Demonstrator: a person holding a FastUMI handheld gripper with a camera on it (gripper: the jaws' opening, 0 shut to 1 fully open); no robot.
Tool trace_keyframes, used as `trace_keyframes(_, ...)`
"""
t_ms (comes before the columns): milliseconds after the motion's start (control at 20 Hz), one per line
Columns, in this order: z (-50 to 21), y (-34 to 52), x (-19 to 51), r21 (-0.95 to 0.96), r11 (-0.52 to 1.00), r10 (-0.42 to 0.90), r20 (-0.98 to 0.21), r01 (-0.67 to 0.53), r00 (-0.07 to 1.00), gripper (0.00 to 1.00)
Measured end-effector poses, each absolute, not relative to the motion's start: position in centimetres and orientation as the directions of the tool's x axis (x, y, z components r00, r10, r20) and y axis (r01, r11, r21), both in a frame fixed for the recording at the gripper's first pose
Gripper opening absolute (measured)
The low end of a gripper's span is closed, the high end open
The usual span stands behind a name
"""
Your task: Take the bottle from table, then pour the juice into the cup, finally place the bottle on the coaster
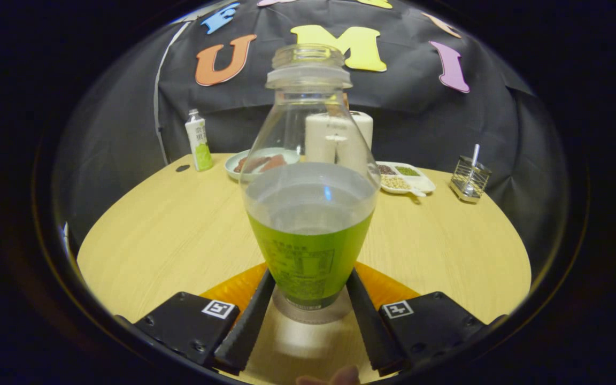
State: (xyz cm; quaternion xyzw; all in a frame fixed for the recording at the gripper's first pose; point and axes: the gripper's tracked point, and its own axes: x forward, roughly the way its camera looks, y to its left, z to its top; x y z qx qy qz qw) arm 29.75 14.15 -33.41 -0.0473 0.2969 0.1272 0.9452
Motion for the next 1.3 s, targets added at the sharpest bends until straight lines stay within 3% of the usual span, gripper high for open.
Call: trace_keyframes(1300,-30.6,14.2,28.0,-0.063,0.958,0.207,-0.526,-0.281,0.825,0.86)
